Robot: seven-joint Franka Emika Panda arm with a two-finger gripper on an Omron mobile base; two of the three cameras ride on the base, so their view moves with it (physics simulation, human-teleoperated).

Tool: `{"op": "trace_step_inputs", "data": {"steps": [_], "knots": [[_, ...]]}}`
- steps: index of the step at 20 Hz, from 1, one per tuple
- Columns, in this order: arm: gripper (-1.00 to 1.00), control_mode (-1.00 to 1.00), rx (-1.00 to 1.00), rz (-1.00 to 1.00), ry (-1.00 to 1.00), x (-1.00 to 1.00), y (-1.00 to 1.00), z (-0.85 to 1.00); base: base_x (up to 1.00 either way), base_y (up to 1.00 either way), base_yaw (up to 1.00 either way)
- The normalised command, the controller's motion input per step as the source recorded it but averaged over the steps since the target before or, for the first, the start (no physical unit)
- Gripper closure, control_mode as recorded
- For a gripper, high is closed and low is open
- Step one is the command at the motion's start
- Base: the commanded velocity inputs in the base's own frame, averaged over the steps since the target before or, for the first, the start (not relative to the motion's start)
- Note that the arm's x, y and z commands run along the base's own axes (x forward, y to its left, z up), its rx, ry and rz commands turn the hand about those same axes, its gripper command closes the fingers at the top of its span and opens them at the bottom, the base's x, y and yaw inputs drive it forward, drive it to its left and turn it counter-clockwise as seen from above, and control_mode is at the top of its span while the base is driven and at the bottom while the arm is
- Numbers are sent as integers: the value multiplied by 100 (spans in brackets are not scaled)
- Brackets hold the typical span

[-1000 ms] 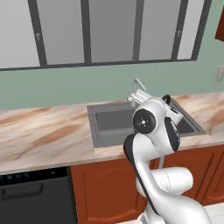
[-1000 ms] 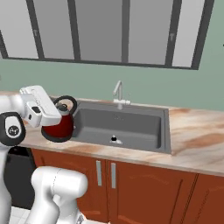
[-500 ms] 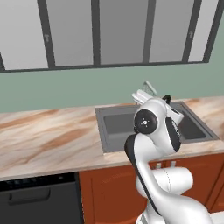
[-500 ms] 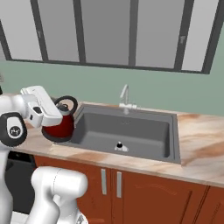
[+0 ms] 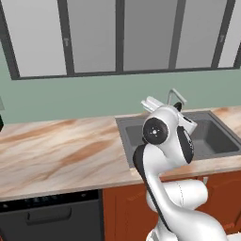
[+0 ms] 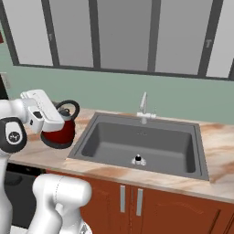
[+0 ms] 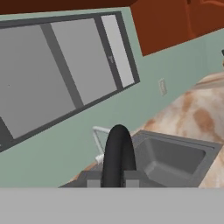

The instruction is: Open the cabinet, pick the kettle from the cabinet, and place it in the sink.

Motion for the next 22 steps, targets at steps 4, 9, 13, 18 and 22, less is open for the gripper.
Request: {"op": "trace_step_inputs", "data": {"steps": [4,9,13,18,22], "knots": [[100,100,0,0,0,0,0,0,48,14,1],[100,100,0,0,0,0,0,0,52,10,2],[100,100,0,0,0,0,0,0,52,12,1],[100,100,0,0,0,0,0,0,22,7,0],[100,100,0,0,0,0,0,0,0,0,0]]}}
